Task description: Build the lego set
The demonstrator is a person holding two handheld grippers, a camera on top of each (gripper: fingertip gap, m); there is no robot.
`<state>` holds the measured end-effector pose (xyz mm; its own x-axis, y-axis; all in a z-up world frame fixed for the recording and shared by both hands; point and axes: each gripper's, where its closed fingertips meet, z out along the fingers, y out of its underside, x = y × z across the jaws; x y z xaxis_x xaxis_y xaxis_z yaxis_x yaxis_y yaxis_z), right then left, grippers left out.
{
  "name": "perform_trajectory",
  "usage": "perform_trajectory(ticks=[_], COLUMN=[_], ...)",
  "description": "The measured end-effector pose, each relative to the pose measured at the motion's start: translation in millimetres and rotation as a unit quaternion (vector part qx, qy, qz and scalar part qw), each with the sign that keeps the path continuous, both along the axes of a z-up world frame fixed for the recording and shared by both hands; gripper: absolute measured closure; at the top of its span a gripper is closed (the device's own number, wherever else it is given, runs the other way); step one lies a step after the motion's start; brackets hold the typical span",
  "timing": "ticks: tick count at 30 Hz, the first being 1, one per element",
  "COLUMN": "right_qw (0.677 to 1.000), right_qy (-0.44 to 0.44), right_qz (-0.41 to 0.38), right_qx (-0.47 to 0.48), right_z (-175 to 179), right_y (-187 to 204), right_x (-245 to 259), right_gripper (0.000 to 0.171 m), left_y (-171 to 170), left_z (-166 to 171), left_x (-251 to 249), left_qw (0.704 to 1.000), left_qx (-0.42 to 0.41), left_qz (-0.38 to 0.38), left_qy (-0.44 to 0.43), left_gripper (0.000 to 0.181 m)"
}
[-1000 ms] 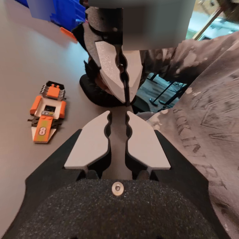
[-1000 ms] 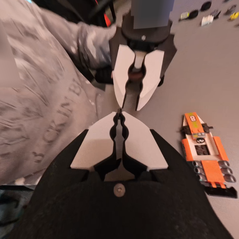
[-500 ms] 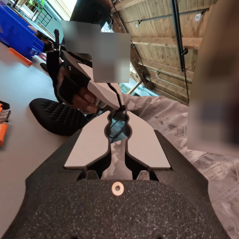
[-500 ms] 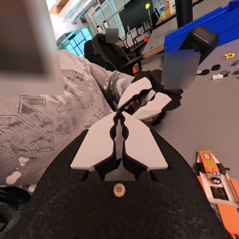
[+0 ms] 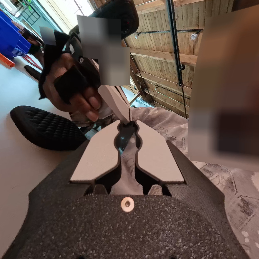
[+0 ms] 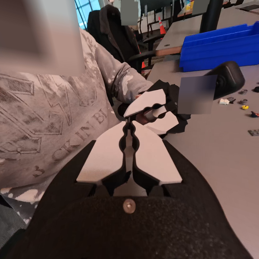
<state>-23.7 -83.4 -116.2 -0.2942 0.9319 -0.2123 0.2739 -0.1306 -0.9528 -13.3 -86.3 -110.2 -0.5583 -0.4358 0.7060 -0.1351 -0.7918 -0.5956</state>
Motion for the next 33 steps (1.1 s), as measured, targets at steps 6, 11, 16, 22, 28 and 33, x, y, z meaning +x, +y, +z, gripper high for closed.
perform_trajectory(ticks=[6,11,16,22,28,33], right_qw=[0.999,0.994,0.977,0.942,0.902,0.889], right_qy=[-0.011,0.006,0.006,0.015,0.016,0.0], right_qz=[-0.003,-0.077,-0.188,-0.303,-0.342,-0.332], right_qx=[0.044,0.078,0.103,0.146,0.262,0.315], right_z=[3,10,2,-7,1,3], right_y=[2,16,31,38,42,44], right_x=[-1,0,11,20,10,5], right_gripper=[0.168,0.166,0.161,0.149,0.152,0.163], left_y=[2,17,26,38,41,43], left_z=[4,7,6,4,3,4], left_x=[-2,-6,-7,-5,-3,-4], left_qw=[1.0,0.998,0.991,0.988,0.99,0.99], left_qx=[-0.002,0.016,0.064,0.042,0.005,-0.012], left_qz=[0.005,0.061,0.116,0.146,0.139,0.137], left_qy=[-0.007,-0.014,0.001,0.009,-0.011,-0.021], left_gripper=[0.168,0.177,0.177,0.177,0.177,0.177])
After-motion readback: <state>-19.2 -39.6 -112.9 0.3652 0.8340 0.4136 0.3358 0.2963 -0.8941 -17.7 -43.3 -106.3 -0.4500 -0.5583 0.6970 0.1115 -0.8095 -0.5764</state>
